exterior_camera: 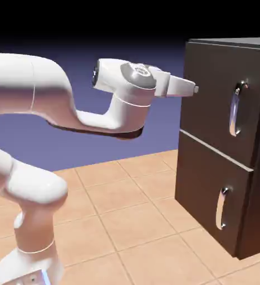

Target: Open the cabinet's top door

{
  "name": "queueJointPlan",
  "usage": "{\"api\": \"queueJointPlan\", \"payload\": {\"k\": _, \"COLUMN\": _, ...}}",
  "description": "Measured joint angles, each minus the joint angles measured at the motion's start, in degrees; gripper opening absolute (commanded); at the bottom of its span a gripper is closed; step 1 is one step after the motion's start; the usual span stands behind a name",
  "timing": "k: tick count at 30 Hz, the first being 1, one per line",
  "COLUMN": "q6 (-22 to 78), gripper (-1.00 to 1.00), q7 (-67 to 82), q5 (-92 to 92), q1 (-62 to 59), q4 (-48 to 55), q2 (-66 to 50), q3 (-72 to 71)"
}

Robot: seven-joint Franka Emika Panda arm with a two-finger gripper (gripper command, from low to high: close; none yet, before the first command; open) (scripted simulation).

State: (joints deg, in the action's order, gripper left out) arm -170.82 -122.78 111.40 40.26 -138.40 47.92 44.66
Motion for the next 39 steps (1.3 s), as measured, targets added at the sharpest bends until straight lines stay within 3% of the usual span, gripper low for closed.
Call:
{"api": "queueJointPlan", "payload": {"k": 21, "q6": 1.5, "gripper": 0.0, "q7": -37.74, "q5": 52.33, "q1": 18.59, "q4": 10.62, "q2": 7.17, "q3": 20.98}}
{"api": "queueJointPlan", "payload": {"k": 28, "q6": 2.58, "gripper": 0.0, "q7": -39.09, "q5": 54.6, "q1": 29.61, "q4": 18.76, "q2": 4.77, "q3": 27.86}}
{"api": "queueJointPlan", "payload": {"k": 29, "q6": 2.58, "gripper": -1.0, "q7": -39.09, "q5": 54.61, "q1": 29.62, "q4": 18.77, "q2": 4.76, "q3": 27.87}}
{"api": "queueJointPlan", "payload": {"k": 39, "q6": 11.26, "gripper": -1.0, "q7": -43.22, "q5": 48.96, "q1": 13.01, "q4": 6.27, "q2": -0.17, "q3": 15.75}}
